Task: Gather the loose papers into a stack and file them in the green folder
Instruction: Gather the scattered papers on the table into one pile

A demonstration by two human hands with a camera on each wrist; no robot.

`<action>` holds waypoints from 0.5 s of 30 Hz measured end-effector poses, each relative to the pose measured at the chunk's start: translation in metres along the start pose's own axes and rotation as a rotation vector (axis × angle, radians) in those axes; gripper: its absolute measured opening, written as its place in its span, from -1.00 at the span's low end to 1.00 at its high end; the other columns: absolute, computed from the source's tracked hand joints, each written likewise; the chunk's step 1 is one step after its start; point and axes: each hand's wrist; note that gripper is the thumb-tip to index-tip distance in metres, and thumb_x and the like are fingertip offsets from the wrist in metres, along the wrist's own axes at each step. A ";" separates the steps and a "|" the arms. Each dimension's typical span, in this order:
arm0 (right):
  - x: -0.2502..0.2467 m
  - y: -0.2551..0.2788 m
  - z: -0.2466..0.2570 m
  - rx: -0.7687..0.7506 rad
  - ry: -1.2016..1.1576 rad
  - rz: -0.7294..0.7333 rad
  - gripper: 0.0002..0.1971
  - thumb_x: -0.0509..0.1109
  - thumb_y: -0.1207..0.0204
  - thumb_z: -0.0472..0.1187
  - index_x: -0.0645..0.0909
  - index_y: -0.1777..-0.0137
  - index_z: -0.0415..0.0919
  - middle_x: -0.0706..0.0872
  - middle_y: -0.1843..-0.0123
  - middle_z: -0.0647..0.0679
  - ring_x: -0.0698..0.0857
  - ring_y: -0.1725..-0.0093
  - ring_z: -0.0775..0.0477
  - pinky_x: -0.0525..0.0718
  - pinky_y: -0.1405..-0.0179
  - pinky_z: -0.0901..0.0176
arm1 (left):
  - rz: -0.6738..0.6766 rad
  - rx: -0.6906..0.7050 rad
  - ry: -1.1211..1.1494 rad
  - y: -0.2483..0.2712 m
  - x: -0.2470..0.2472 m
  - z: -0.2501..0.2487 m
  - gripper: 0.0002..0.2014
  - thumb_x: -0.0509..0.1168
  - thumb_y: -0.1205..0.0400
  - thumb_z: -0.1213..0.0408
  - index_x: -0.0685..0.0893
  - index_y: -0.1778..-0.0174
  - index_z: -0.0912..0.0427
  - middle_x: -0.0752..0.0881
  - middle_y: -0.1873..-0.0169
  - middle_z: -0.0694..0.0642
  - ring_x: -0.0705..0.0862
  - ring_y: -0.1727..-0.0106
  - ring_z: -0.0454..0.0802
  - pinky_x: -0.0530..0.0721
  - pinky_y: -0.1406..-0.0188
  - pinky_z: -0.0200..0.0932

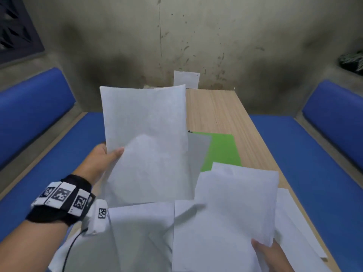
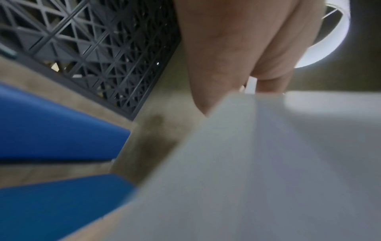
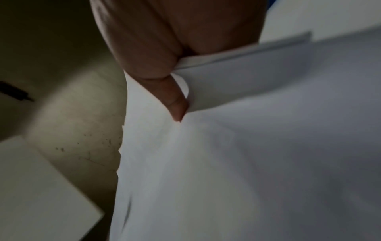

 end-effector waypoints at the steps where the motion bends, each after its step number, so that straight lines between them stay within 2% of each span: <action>1: 0.000 -0.002 0.001 -0.007 -0.049 0.012 -0.43 0.56 -0.33 -0.36 0.51 -0.32 -0.57 0.70 -0.14 -0.40 0.64 -0.11 -0.32 0.52 -0.34 -0.15 | 0.012 -0.025 0.071 0.002 0.005 0.007 -0.69 0.25 -0.63 0.27 0.59 -0.28 0.26 0.75 -0.13 0.26 0.75 0.00 0.10 0.67 -0.12 0.12; 3: 0.004 -0.005 0.004 0.022 -0.117 0.017 -0.68 0.37 -0.47 -0.57 0.55 -0.23 -0.61 0.75 0.15 -0.27 0.66 0.01 -0.31 0.66 -0.12 -0.05 | 0.024 -0.072 0.213 0.008 0.018 0.017 -0.65 0.19 -0.66 0.32 0.53 -0.36 0.28 0.69 -0.24 0.28 0.70 -0.11 0.16 0.65 -0.10 0.08; 4: 0.008 -0.004 0.005 0.031 -0.162 0.020 -0.72 0.33 -0.49 -0.59 0.56 -0.19 -0.57 0.74 0.21 -0.19 0.67 0.00 -0.35 0.71 -0.01 -0.02 | 0.028 -0.109 0.290 0.010 0.024 0.023 -0.64 0.16 -0.67 0.34 0.50 -0.40 0.28 0.68 -0.25 0.26 0.69 -0.14 0.15 0.67 -0.07 0.05; 6: 0.016 -0.003 0.005 0.037 -0.214 0.049 -0.72 0.32 -0.49 -0.59 0.56 -0.20 -0.58 0.71 0.15 -0.23 0.66 -0.10 -0.41 0.65 -0.09 -0.08 | 0.054 -0.212 0.474 0.018 0.035 0.032 -0.65 0.13 -0.68 0.34 0.51 -0.40 0.29 0.77 -0.11 0.18 0.77 -0.03 0.07 0.78 0.06 -0.05; 7: 0.019 -0.003 0.003 0.048 -0.208 0.056 -0.70 0.33 -0.49 -0.59 0.55 -0.23 -0.63 0.71 0.12 -0.27 0.65 -0.09 -0.39 0.62 -0.13 -0.12 | 0.063 -0.267 0.529 0.027 0.040 0.037 -0.69 0.11 -0.69 0.34 0.57 -0.32 0.31 0.83 0.06 0.15 0.81 0.13 -0.02 0.80 0.18 -0.14; 8: 0.023 -0.004 0.001 0.057 -0.195 0.050 -0.69 0.33 -0.49 -0.59 0.55 -0.23 -0.65 0.74 0.15 -0.28 0.66 -0.02 -0.35 0.64 -0.09 -0.09 | 0.042 -0.304 0.535 0.036 0.045 0.041 -0.73 0.08 -0.70 0.34 0.65 -0.17 0.29 0.83 0.22 0.14 0.81 0.31 -0.13 0.79 0.33 -0.24; 9: 0.026 -0.003 0.001 0.070 -0.198 0.053 -0.71 0.34 -0.48 -0.59 0.56 -0.21 -0.63 0.77 0.25 -0.24 0.67 0.07 -0.28 0.67 0.00 -0.01 | -0.004 -0.341 0.519 0.045 0.051 0.050 -0.71 0.05 -0.71 0.37 0.70 0.05 0.19 0.77 0.32 0.17 0.76 0.47 -0.21 0.75 0.49 -0.31; 10: 0.028 -0.003 -0.001 0.080 -0.203 0.067 -0.73 0.34 -0.48 -0.59 0.58 -0.18 -0.59 0.79 0.35 -0.18 0.68 0.13 -0.22 0.67 0.07 0.08 | -0.086 -0.388 0.459 0.056 0.057 0.058 -0.63 0.04 -0.71 0.41 0.70 0.26 0.09 0.67 0.35 0.18 0.73 0.54 -0.19 0.71 0.59 -0.29; 11: 0.030 -0.004 -0.004 0.092 -0.204 0.073 -0.73 0.34 -0.48 -0.59 0.59 -0.18 -0.58 0.78 0.37 -0.15 0.67 0.16 -0.19 0.65 0.09 0.13 | -0.135 -0.436 0.436 0.065 0.065 0.065 -0.58 0.04 -0.70 0.45 0.67 0.38 0.08 0.58 0.34 0.15 0.71 0.50 -0.07 0.68 0.56 -0.20; 12: 0.033 -0.004 -0.006 0.095 -0.202 0.077 -0.73 0.34 -0.48 -0.59 0.59 -0.19 -0.60 0.77 0.34 -0.15 0.67 0.17 -0.17 0.66 0.11 0.15 | -0.136 -0.458 0.448 0.073 0.072 0.075 -0.61 0.03 -0.70 0.47 0.63 0.36 0.14 0.54 0.33 0.16 0.66 0.41 0.04 0.63 0.47 -0.12; 13: 0.035 -0.003 -0.007 0.095 -0.197 0.080 -0.73 0.34 -0.48 -0.59 0.59 -0.18 -0.60 0.77 0.32 -0.16 0.67 0.19 -0.16 0.70 0.21 0.17 | -0.113 -0.501 0.475 0.075 0.078 0.086 -0.69 0.03 -0.70 0.45 0.61 0.26 0.22 0.58 0.32 0.21 0.61 0.35 0.09 0.59 0.41 -0.07; 15: 0.038 -0.002 -0.008 0.103 -0.179 0.081 -0.76 0.34 -0.48 -0.59 0.60 -0.15 -0.56 0.76 0.22 -0.28 0.66 0.24 -0.11 0.71 0.49 0.32 | -0.040 -0.552 0.461 0.072 0.087 0.111 -0.82 0.11 -0.67 0.46 0.62 -0.03 0.39 0.73 0.21 0.40 0.68 0.27 0.22 0.67 0.35 -0.01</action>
Point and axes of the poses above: each hand's wrist, its own y-axis away from the middle knuckle, its own x-axis out of the palm, z = x × y
